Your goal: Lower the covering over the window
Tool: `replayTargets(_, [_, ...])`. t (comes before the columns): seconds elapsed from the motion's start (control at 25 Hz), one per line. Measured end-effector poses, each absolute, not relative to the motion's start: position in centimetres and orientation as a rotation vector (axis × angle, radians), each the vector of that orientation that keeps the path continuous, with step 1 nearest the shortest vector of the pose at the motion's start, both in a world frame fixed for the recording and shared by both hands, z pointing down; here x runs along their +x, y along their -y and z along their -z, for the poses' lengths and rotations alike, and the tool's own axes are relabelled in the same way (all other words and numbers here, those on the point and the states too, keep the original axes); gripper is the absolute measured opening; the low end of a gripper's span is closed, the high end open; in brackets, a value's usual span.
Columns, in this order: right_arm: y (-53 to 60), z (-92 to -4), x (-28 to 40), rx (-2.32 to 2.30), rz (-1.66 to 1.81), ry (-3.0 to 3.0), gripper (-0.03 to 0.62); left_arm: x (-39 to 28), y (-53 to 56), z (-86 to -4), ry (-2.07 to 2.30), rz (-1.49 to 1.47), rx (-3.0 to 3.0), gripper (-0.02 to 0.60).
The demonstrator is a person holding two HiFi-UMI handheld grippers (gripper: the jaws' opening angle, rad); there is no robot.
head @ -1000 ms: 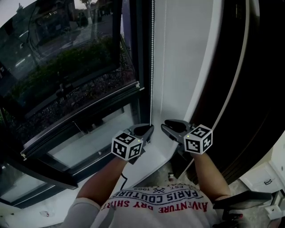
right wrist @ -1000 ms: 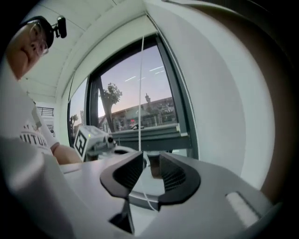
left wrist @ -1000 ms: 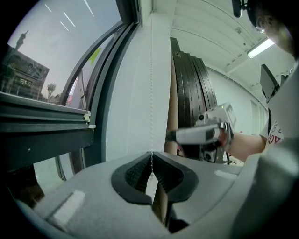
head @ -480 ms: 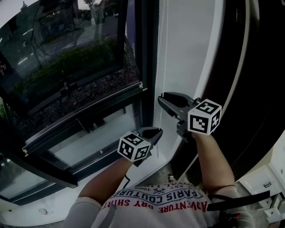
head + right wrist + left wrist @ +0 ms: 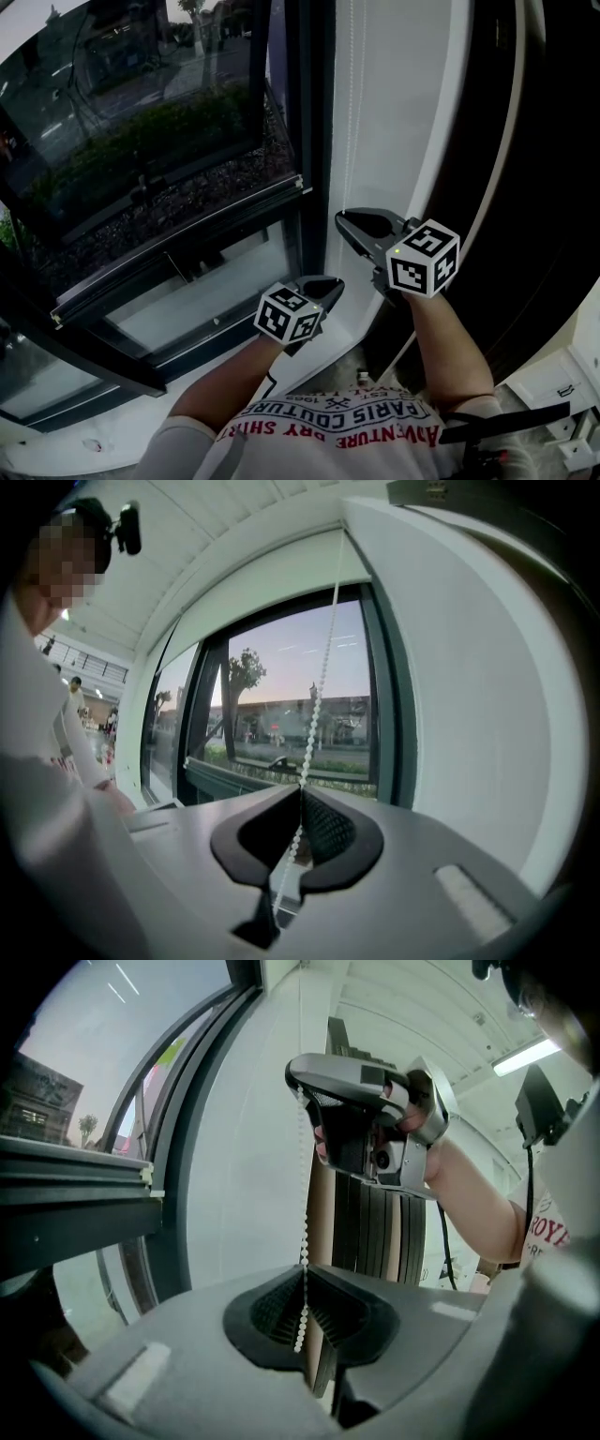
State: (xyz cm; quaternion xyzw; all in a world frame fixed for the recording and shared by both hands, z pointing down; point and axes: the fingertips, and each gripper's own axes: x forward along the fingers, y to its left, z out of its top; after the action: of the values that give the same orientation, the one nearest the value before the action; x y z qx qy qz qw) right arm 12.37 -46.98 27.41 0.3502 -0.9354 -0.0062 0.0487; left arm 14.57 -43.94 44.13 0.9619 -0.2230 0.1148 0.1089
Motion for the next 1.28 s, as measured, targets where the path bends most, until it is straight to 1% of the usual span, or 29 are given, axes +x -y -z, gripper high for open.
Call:
replayTargets(0.16, [46.7, -30.8, 12.5, 1.082, -0.001, 2.802, 0.009, 13.7, 44.1, -47.4, 0.671, -0.322, 2.727, 0.015])
replayTargets(0.32, [46.5, -33.4, 12.6, 1.091, -0.047, 2.773, 0.009, 13.3, 43.8, -49.8, 0.687, -0.384, 2.710, 0.017])
replayTargets(0.56, [46.3, -34.4, 12.9, 1.120, -0.057, 2.781, 0.008, 12.1, 44.4, -50.4, 0.774, -0.370, 2.695, 0.020])
replayTargets(0.72, [46.4, -34.7, 13.4, 1.159, -0.002, 2.733, 0.008, 11.6, 44.1, -49.8, 0.768, -0.358, 2.703, 0.031])
replayTargets(0.8, [46.4, -36.4, 13.3, 1.142, -0.002, 2.675, 0.008, 11.4, 43.9, -49.3, 0.768, -0.340, 2.702, 0.031])
replayTargets(1.0, [46.2, -42.1, 13.2, 1.107, -0.172, 2.638, 0.008, 10.7, 43.7, -47.4, 0.779, -0.278, 2.714, 0.032])
replayTargets(1.28, [45.6, -46.3, 12.9, 1.060, -0.226, 2.579, 0.008, 9.8, 44.8, -41.0, 0.796, -0.111, 2.777, 0.032])
